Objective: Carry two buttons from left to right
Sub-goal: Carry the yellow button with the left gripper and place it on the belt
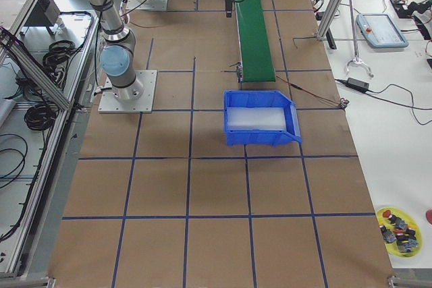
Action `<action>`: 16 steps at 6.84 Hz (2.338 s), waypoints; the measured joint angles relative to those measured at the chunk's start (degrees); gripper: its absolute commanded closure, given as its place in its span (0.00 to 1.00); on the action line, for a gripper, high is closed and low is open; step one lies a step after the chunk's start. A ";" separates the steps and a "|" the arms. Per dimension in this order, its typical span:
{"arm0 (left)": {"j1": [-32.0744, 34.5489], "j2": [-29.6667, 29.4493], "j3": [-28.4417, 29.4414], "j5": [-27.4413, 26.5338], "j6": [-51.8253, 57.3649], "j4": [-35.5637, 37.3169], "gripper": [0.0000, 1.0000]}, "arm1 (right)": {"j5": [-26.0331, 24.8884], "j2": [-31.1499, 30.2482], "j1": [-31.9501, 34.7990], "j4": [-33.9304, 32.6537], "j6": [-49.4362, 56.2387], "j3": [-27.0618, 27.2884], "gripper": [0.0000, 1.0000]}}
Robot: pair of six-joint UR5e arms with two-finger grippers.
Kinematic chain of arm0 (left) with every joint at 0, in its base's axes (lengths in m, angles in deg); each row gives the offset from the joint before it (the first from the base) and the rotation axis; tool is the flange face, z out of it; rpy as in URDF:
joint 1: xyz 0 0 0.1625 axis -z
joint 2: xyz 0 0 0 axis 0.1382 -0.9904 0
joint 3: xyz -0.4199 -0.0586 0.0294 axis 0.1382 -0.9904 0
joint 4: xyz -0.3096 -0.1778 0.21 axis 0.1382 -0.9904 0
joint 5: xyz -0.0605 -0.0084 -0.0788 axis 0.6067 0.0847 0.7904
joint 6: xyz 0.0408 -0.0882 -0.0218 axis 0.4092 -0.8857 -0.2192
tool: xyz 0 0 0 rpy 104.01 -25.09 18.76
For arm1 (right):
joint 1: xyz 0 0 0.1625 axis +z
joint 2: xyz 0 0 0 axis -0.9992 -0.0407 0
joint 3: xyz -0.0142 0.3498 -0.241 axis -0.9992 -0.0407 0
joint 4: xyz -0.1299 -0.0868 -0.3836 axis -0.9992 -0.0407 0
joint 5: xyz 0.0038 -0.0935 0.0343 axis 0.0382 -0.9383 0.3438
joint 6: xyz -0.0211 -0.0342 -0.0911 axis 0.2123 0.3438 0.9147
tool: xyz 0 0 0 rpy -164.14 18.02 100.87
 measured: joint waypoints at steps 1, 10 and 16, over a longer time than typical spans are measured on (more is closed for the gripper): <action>3.75 -0.01 0.49 -0.06 -1.44 0.16 0.79 | 0.01 -0.02 -0.05 0.01 0.01 0.01 0.00; 24.62 -4.23 -15.66 0.05 -29.20 24.10 0.81 | -0.30 -0.39 -0.04 0.18 0.06 0.14 0.00; 24.79 -3.31 -20.15 0.78 -29.41 31.34 0.01 | -0.41 -0.43 -0.23 0.20 0.11 0.09 0.00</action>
